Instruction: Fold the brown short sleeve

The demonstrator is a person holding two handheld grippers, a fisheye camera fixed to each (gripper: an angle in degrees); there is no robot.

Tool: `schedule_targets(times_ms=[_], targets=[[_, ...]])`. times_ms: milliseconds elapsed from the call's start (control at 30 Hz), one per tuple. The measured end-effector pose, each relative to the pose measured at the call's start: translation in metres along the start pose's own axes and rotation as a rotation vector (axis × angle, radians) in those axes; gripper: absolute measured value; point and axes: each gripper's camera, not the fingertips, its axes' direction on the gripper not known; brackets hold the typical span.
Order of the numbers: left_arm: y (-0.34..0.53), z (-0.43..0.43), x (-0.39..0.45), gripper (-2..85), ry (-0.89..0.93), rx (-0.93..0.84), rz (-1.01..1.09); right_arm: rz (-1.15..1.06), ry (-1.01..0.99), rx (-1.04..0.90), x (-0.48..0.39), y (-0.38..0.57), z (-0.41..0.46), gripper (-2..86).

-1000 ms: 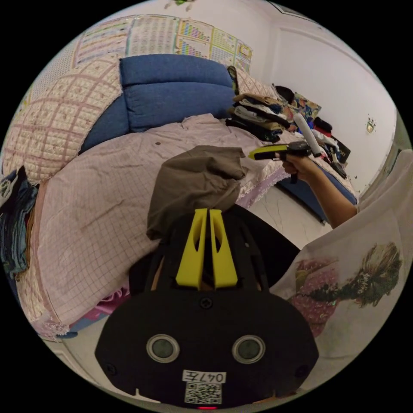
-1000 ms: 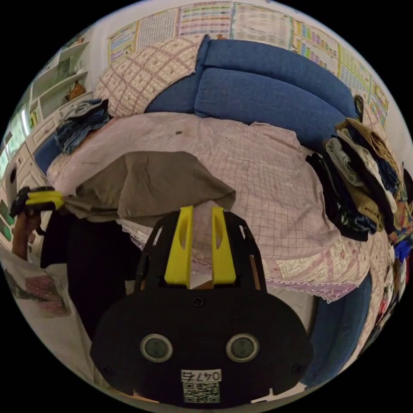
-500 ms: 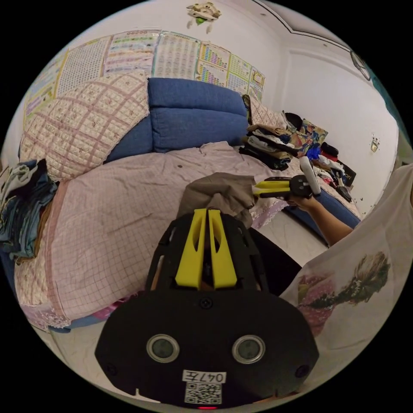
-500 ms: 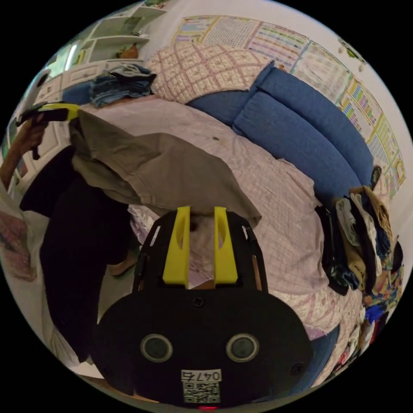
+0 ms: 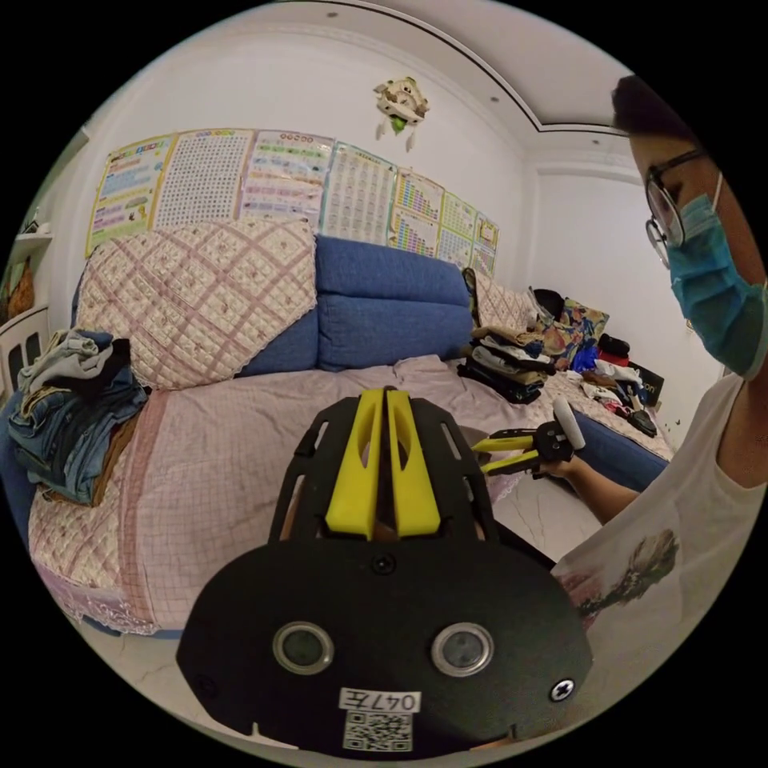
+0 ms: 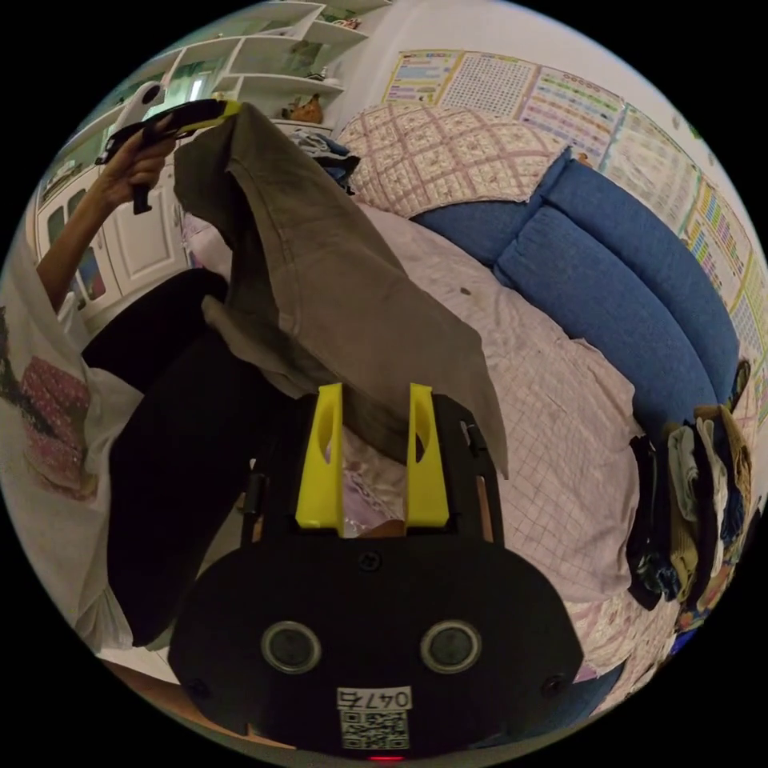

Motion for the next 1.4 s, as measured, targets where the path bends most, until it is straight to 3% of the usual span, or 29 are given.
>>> schedule_targets(times_ms=[200,500,633,767,967,1200,1400], targets=[[-0.023,0.000,0.046,-1.0,-0.043,-0.006,0.040,-0.073,0.052,-0.002,-0.010,-0.004,-0.013,3.8],[-0.073,-0.008,0.104,-0.9,-0.161,0.016,0.114,0.257,0.208,0.357,0.059,-0.005,-0.138,-0.2],[-0.109,-0.024,0.139,-0.8,-0.238,0.084,0.170,0.284,0.347,0.570,0.060,-0.023,-0.211,-0.2],[-0.150,-0.053,0.167,-0.7,-0.311,0.191,0.192,0.259,0.366,0.764,0.054,-0.033,-0.263,-0.3],[-0.204,-0.116,0.216,-0.7,-0.431,0.379,0.237,0.155,0.422,0.913,0.029,-0.038,-0.302,-0.3],[-0.267,-0.131,0.215,-0.8,-0.502,0.420,0.205,0.090,0.335,0.854,0.044,-0.061,-0.273,-0.3],[-0.370,-0.028,0.112,-0.5,-0.444,0.161,0.097,0.183,0.208,0.631,0.117,-0.125,-0.160,-0.2]])
